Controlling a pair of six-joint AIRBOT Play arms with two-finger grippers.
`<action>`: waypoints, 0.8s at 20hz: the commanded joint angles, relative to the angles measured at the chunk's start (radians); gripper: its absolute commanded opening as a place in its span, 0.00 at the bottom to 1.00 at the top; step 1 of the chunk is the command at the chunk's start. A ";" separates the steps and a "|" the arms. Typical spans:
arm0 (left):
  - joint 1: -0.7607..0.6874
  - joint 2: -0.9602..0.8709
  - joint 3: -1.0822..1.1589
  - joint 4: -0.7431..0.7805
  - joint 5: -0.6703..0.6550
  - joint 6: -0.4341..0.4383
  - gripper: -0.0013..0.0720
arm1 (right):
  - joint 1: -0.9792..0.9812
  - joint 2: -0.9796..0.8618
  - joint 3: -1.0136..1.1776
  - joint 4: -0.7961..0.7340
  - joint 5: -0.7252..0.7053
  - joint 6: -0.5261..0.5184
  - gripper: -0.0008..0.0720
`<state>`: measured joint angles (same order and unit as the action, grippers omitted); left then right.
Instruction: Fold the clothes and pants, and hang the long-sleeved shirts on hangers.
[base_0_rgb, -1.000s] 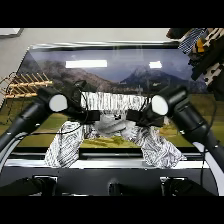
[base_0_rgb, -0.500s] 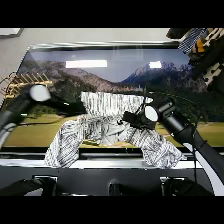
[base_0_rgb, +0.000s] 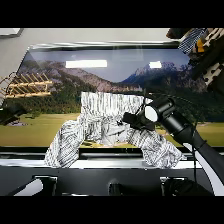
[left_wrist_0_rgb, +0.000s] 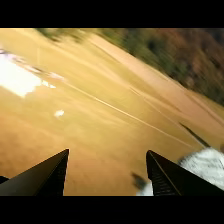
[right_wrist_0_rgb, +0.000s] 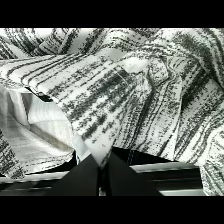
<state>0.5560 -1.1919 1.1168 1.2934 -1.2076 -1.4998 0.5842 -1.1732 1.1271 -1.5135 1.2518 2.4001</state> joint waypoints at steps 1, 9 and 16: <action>0.220 -0.094 0.067 -0.115 0.068 0.100 0.80 | 0.001 -0.001 0.000 0.002 0.014 0.001 0.05; 0.292 -0.503 0.381 -0.099 0.047 0.293 0.80 | 0.001 -0.001 0.000 0.002 0.032 0.002 0.05; 0.221 -0.629 0.398 0.007 0.086 0.393 0.79 | 0.001 -0.001 0.000 0.001 0.033 0.002 0.05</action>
<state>0.8001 -1.7725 1.5036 1.2636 -1.1496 -1.1431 0.5846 -1.1732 1.1271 -1.5112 1.2827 2.4012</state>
